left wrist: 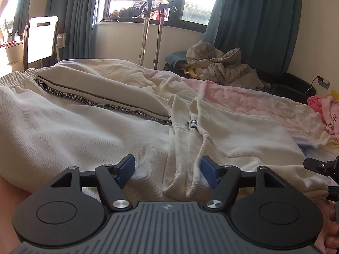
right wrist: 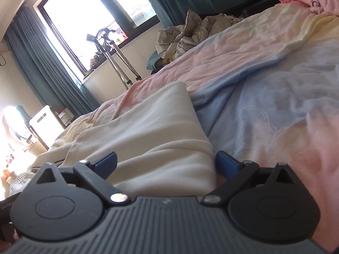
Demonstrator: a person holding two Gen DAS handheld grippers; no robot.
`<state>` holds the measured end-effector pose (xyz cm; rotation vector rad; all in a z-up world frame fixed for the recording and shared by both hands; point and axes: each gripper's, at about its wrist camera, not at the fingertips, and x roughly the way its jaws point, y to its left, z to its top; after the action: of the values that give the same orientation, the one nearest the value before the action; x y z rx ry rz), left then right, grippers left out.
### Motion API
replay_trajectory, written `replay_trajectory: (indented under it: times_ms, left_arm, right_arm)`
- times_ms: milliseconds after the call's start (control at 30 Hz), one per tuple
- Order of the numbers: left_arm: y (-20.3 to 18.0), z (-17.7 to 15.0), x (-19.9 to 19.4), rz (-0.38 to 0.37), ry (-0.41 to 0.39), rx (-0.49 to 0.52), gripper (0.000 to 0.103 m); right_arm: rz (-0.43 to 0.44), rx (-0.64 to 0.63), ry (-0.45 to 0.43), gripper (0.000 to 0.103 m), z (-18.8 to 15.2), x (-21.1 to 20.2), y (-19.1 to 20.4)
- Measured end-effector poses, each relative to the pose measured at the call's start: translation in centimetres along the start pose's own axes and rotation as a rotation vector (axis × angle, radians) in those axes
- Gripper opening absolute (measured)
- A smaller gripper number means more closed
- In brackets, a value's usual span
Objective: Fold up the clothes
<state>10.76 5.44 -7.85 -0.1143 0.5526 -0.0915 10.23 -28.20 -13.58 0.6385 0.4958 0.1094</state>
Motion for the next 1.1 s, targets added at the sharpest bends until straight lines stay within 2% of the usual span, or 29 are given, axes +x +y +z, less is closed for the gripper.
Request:
replay_trajectory:
  times_ms: [167,267,467,500,700,733,800,900,1100]
  left_arm:
    - [0.2,0.1,0.1,-0.003,0.004,-0.019,0.073]
    - [0.3,0.1,0.2,-0.005,0.005,-0.022,0.073]
    - [1.1,0.4,0.3,-0.005,0.017,-0.07,0.074]
    - [1.1,0.4,0.3,-0.005,0.018,-0.071,0.074]
    - [0.8,0.3,0.5,0.001,0.02,-0.063,0.075]
    - [0.9,0.4,0.5,0.002,0.02,-0.062,0.075]
    - [0.9,0.4,0.5,0.001,0.021,-0.063,0.075]
    - [0.9,0.3,0.5,0.003,0.021,-0.067,0.075]
    - [0.9,0.3,0.6,0.008,0.022,-0.071,0.075]
  right_arm:
    - [0.042,0.108,0.029,0.099,0.3,0.6,-0.7]
    - [0.075,0.145,0.011,0.099,0.6,0.3,-0.5]
    - [0.285,0.171,-0.086,0.099,2.4,-1.5,1.2]
    - [0.295,0.182,-0.09,0.099,2.6,-1.5,1.3]
    - [0.204,0.287,0.024,0.097,1.6,0.3,-1.0]
    - [0.171,0.276,0.038,0.09,1.5,0.5,-1.1]
    - [0.117,0.237,0.055,0.085,1.3,0.9,-0.7]
    - [0.118,0.203,0.059,0.087,1.1,1.1,0.1]
    - [0.33,0.253,-0.026,0.089,2.2,-0.1,0.8]
